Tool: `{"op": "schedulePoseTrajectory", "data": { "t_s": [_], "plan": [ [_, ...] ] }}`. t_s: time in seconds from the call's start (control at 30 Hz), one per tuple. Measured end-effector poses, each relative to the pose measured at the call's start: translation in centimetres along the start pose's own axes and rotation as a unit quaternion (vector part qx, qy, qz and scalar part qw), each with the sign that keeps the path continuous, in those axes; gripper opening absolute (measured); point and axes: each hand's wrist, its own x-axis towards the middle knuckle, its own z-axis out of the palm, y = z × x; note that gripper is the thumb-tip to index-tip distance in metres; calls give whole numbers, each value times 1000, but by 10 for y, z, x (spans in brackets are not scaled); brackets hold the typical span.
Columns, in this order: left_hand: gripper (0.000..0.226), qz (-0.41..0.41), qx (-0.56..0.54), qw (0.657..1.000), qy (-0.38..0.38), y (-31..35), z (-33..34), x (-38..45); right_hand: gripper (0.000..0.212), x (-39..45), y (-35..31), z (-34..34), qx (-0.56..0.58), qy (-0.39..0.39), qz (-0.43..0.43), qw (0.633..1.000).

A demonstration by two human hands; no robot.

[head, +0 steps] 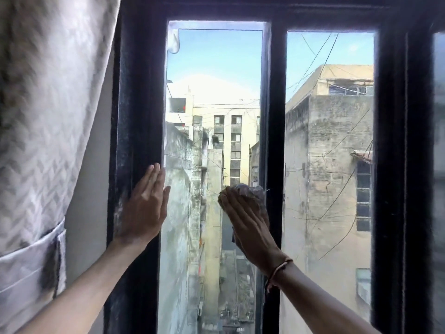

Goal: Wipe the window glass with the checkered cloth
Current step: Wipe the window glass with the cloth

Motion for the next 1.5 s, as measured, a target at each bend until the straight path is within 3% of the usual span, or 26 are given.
{"op": "schedulePoseTrajectory", "data": {
  "t_s": [0.1, 0.23, 0.4, 0.53, 0.63, 0.77, 0.93, 1.1, 1.2, 1.3, 1.33, 1.4, 1.5],
  "plan": [
    [60, 23, -30, 999, -10, 32, -6, -20, 71, -2, 3, -32, 46, 77, 29, 996],
    [62, 72, -52, 996, -3, 91, 3, -12, 63, -12, 34, -78, 57, 114, 82, 988],
    [63, 133, -77, 987, 37, 180, 28, 39, 68, -31, 97, -128, 55, 93, 168, 980],
    [63, 151, -95, 984, 16, 210, 57, 75, 69, -41, 137, -145, 69, 87, 227, 967],
    [63, 149, -81, 985, 12, 216, 85, 80, 67, -49, 167, -141, 45, 102, 227, 967],
    [60, 146, -35, 985, 81, 216, 110, 76, 68, -59, 207, -119, 22, 58, 208, 976],
    [62, 158, -8, 981, 116, 213, 123, 79, 60, -61, 263, -96, -90, 30, 245, 965],
    [63, 156, 12, 980, 125, 214, 130, 80, 83, 3, 261, -66, -147, 69, 246, 955],
    [63, 158, 20, 979, 129, 211, 128, 87, 80, 23, 221, -31, -197, 84, 176, 961],
    [63, 163, 23, 978, 131, 208, 127, 85, 63, -62, 195, -9, -169, -10, 70, 983],
    [63, 162, 21, 978, 132, 207, 129, 83, 59, -94, 202, -16, -152, -37, 71, 985],
    [63, 163, 14, 977, 135, 207, 132, 79, 59, -131, 226, -43, -101, -59, 156, 981],
    [62, 167, 10, 975, 144, 210, 134, 78, 64, -104, 255, -72, -106, -36, 200, 973]
  ]
}}
